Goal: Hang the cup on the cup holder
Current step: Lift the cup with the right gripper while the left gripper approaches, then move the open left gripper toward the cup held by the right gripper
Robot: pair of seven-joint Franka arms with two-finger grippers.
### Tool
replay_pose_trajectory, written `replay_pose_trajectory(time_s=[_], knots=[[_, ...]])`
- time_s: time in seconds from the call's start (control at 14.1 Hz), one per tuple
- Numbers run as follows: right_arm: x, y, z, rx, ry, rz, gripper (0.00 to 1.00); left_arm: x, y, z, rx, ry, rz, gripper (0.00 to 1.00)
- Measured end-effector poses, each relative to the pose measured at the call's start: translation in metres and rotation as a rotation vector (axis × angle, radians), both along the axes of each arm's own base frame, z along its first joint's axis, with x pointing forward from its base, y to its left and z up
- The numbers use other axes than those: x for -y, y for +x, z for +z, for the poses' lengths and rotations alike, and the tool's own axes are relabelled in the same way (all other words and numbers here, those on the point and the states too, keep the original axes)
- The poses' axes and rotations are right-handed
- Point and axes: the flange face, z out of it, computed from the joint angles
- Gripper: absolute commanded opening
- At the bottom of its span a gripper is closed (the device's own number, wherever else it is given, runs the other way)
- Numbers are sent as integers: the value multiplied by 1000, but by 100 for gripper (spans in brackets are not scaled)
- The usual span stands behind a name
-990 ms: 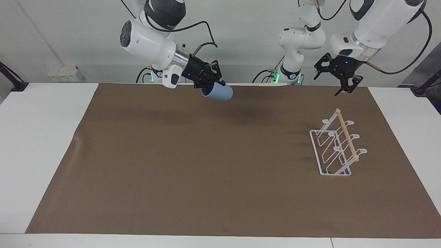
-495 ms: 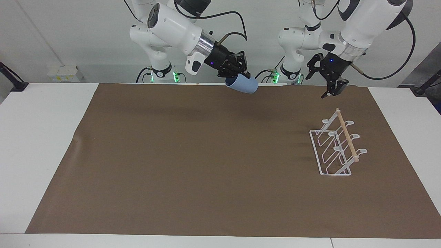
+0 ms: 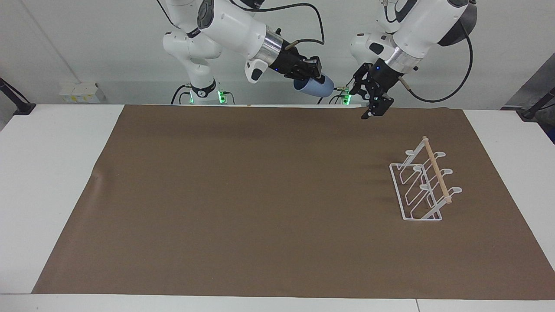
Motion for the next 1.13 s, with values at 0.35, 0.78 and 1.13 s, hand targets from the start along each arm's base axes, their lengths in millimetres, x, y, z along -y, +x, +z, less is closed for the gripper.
replay_pose_trajectory(time_s=[0.35,0.78,1.13], knots=[[4,3,5,7,6,-9,0,44,-35,-1,-49,2,-79,100],[4,2,6,0,4,5,0,55,-54,1,-85,-8,-81,100],[5,0,11,-5,6,19,0,49,-57,5,-114,-62,-52,100]])
